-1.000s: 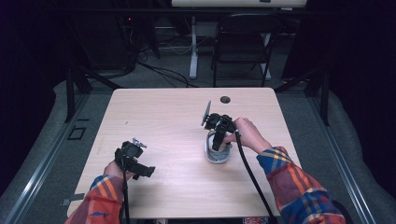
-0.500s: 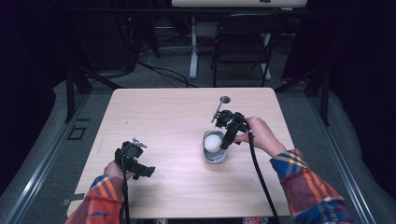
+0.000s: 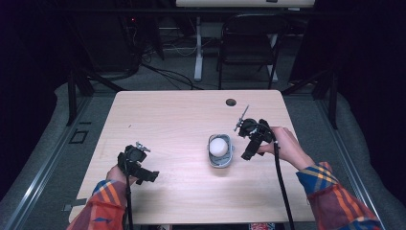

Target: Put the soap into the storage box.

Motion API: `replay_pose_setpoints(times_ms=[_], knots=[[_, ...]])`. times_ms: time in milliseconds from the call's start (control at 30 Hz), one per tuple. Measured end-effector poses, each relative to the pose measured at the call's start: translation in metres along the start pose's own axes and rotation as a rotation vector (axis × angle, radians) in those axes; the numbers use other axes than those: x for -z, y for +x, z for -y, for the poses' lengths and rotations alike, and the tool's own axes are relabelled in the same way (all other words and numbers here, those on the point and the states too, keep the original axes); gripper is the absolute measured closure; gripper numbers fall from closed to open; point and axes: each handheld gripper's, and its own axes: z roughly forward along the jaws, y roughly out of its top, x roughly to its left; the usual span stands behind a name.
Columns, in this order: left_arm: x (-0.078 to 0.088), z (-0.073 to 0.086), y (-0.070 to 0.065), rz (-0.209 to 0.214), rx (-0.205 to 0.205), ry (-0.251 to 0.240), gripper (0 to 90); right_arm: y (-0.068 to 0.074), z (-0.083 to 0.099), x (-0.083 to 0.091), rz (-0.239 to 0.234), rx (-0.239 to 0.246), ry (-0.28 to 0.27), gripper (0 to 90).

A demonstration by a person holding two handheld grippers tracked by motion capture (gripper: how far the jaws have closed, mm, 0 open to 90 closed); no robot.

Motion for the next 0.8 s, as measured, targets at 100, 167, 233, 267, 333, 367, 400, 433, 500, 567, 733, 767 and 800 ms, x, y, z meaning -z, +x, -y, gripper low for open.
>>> replay_pose_setpoints(times_ms=[100, 167, 233, 267, 333, 367, 400, 433, 500, 567, 733, 767, 800], knots=[[0.000, 0.000, 0.000, -0.001, -0.001, -0.001, 0.2, -0.002, 0.013, -0.004, -0.001, -0.014, 0.004, 0.0], [0.000, 0.000, 0.000, -0.002, 0.000, -0.001, 0.2, -0.003, 0.022, -0.007, -0.003, -0.033, 0.004, 0.0], [0.000, 0.000, 0.000, -0.002, 0.000, -0.001, 0.2, -0.004, 0.032, -0.009, -0.003, -0.039, 0.015, 0.0], [0.000, 0.000, 0.000, -0.002, -0.001, 0.000, 0.2, -0.004, 0.035, -0.010, -0.011, -0.052, 0.007, 0.0], [0.000, 0.000, 0.000, -0.002, -0.001, 0.000, 0.2, -0.004, 0.043, -0.011, -0.003, -0.055, 0.022, 0.0], [0.000, 0.000, 0.000, -0.003, 0.000, 0.000, 0.2, -0.004, 0.047, -0.012, -0.003, -0.063, 0.018, 0.0], [0.000, 0.000, 0.000, -0.003, -0.001, 0.000, 0.2, -0.005, 0.051, -0.013, 0.004, -0.061, 0.027, 0.0], [0.000, 0.000, -0.001, -0.003, -0.001, 0.000, 0.2, -0.005, 0.055, -0.014, -0.003, -0.064, 0.029, 0.0], [0.000, 0.000, 0.000, -0.004, 0.000, 0.000, 0.2, -0.003, 0.063, -0.017, -0.002, -0.072, 0.037, 0.0], [0.000, 0.000, 0.000, -0.005, 0.001, 0.000, 0.2, -0.001, 0.070, -0.020, -0.008, -0.082, 0.033, 0.0], [-0.001, 0.000, -0.001, -0.006, -0.003, 0.003, 0.2, 0.001, 0.089, -0.029, -0.018, -0.103, 0.035, 3.0], [0.000, 0.000, -0.001, -0.006, -0.001, 0.000, 0.2, 0.002, 0.092, -0.031, -0.014, -0.100, 0.046, 3.1], [0.000, 0.000, 0.000, -0.007, 0.001, -0.002, 0.2, 0.003, 0.096, -0.034, -0.024, -0.114, 0.031, 3.3]])
